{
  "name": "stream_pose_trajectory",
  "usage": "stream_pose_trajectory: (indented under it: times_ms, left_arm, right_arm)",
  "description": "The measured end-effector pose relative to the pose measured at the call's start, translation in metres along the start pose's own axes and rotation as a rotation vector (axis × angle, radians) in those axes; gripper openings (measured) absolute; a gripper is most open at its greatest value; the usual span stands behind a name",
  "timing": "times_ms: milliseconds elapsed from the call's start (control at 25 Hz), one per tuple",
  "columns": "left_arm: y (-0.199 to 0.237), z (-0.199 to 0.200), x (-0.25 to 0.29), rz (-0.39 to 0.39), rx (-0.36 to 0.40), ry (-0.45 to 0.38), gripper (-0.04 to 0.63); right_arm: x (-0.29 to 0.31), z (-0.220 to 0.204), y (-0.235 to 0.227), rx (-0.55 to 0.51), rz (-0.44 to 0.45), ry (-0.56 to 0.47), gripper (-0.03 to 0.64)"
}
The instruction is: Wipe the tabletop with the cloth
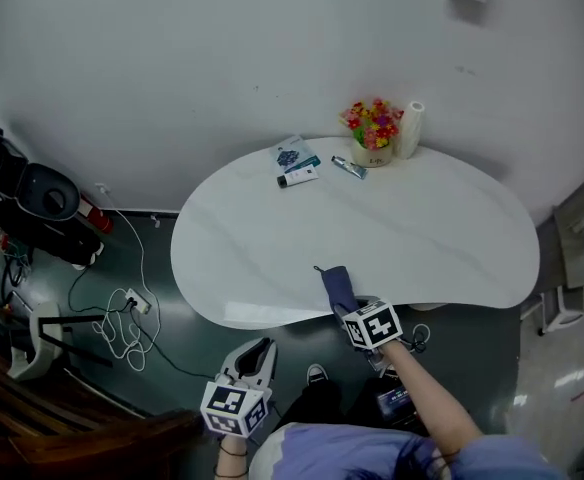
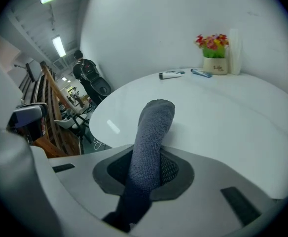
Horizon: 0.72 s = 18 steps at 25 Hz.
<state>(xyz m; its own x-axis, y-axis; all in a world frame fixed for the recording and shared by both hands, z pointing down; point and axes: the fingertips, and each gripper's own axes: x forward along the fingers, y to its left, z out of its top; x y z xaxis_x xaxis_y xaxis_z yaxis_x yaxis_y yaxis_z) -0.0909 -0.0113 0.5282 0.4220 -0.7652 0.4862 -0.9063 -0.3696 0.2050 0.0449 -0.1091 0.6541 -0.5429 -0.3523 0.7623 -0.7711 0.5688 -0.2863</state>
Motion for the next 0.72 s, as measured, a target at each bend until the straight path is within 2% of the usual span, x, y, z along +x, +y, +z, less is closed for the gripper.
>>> stream_pose_trajectory:
  times_ms: [440,720]
  left_arm:
    - [-0.162,0.026,0.101,-0.183,0.085,0.036,0.031]
    - [-0.236,0.036,0.140,-0.232,0.086,0.040,0.031]
  right_arm:
    - [-0.133,-0.078,-0.207,0.198,-0.199,-0.051,0.077]
    - [-0.212,-0.131,-0.309,0.275,-0.312,-0.049,0.077]
